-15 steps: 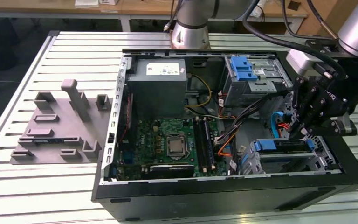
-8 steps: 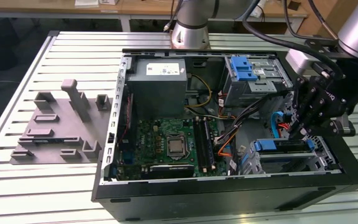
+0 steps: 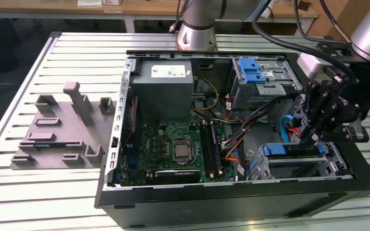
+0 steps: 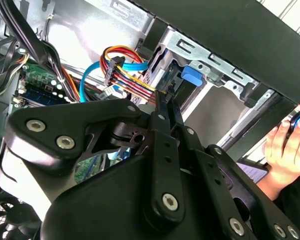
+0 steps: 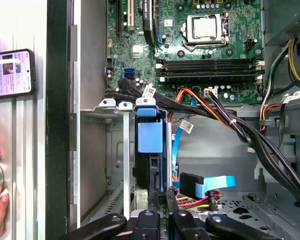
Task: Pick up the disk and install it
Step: 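Insert the first disk wire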
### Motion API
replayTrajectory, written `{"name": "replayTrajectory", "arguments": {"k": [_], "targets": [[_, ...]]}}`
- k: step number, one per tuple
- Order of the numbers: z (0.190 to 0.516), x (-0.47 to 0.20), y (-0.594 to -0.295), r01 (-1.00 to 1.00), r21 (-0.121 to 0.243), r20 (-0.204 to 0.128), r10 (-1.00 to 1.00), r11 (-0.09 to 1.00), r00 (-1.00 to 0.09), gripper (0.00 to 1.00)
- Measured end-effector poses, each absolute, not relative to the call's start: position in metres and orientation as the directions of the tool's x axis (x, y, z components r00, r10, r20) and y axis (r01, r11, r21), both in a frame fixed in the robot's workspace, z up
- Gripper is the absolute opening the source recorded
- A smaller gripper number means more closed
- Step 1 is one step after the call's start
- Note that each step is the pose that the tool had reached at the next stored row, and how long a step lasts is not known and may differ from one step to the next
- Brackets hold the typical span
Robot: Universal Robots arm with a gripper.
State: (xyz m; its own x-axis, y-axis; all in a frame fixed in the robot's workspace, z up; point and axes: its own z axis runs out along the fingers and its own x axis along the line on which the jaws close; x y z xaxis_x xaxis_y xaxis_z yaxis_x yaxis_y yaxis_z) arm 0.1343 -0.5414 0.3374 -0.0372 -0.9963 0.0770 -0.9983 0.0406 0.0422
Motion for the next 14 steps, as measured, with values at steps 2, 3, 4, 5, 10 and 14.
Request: {"name": "replayTrajectory", "arguments": {"k": [2,3,4,5,10,14], "targets": [[0.3370,0.1344,-0.5425,-0.998,0.042,0.077,-0.996,0.042,-0.038,0.16],[0.3367,0.1345,-0.5428,-0.998,0.042,0.077,-0.996,0.043,-0.039,0.16],[0.3365,0.1346,-0.5430,-0.998,0.042,0.077,-0.996,0.044,-0.040,0.16],[0.3364,0.1346,-0.5431,-0.998,0.042,0.077,-0.996,0.045,-0.041,0.16],[0.3355,0.1346,-0.5432,-0.998,0.042,0.077,-0.996,0.047,-0.043,0.16],[0.3346,0.1346,-0.5432,-0.998,0.042,0.077,-0.996,0.047,-0.044,0.16]]}}
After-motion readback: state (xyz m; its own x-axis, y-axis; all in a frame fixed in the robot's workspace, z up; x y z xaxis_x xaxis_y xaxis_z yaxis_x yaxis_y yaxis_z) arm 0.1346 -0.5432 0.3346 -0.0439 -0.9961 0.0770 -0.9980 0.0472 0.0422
